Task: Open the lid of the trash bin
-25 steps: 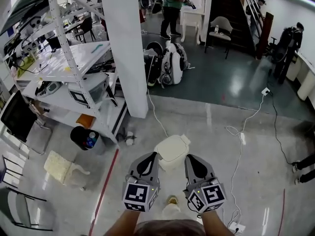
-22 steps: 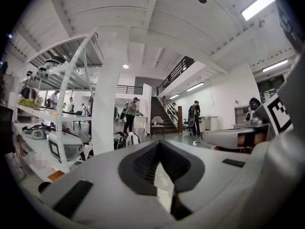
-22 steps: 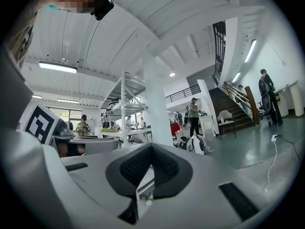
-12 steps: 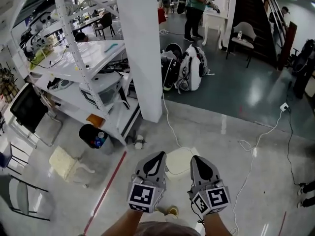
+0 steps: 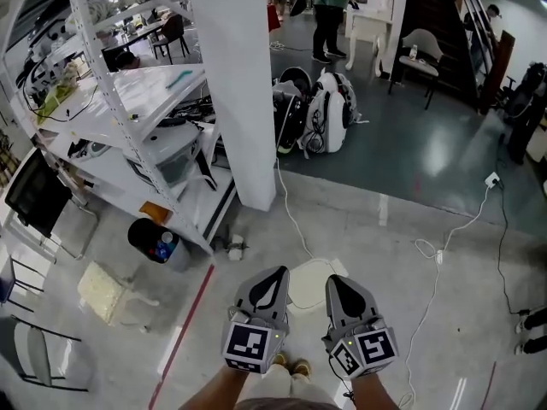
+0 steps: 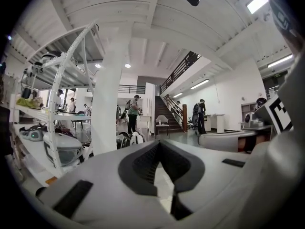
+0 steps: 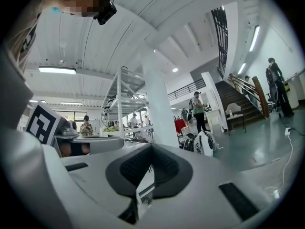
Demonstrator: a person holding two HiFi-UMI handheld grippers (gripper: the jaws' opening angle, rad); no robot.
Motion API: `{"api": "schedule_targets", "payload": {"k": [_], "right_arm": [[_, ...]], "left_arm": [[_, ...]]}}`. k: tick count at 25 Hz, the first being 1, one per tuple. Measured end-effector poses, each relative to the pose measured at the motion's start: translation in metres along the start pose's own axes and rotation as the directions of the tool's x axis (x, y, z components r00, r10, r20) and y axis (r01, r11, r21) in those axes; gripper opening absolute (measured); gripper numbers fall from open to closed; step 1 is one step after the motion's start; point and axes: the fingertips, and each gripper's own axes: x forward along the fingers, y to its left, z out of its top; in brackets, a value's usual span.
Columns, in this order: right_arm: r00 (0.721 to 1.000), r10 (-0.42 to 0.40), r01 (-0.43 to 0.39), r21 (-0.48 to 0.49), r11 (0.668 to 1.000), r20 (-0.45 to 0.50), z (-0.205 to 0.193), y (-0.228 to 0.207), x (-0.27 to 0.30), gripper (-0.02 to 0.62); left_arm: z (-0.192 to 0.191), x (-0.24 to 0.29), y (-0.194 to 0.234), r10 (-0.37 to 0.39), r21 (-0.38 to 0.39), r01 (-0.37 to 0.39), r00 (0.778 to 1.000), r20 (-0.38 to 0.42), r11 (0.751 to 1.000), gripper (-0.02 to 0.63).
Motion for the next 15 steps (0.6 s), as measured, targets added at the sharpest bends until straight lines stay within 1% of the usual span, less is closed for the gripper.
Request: {"api": "schedule_targets", "payload": {"k": [3, 10, 13, 15], "right_arm": [[1.0, -0.001, 0.001, 0.011, 1.0, -0.009, -0.009, -0.006, 0.011, 0.018], [1.0, -0.016, 0.017, 0.023, 1.0, -0.023, -0.036, -0.029, 0.035, 0.018], [0.999, -0.023, 0.024, 0.022, 0.999, -0.033, -0.056, -0.035, 0.041, 0.018], [0.999, -0.027, 0.028, 0.015, 1.0, -0.045, -0.074, -0.039, 0.042, 0.018]], "left_arm": [[-0.014, 0.013, 0.009, -0.001, 0.008, 0.001, 1.0, -0.004, 1.0, -0.003], [-0.055, 0.037, 0.027, 0.019, -0.021, -0.02, 0.999, -0.046, 1.0, -0.003], [-0.079, 0.044, 0.034, 0.023, -0.022, -0.024, 0.998, -0.059, 0.999, -0.003], [-0.098, 0.049, 0.036, 0.019, -0.036, -0.021, 0.997, -0.069, 0.999, -0.003]]}}
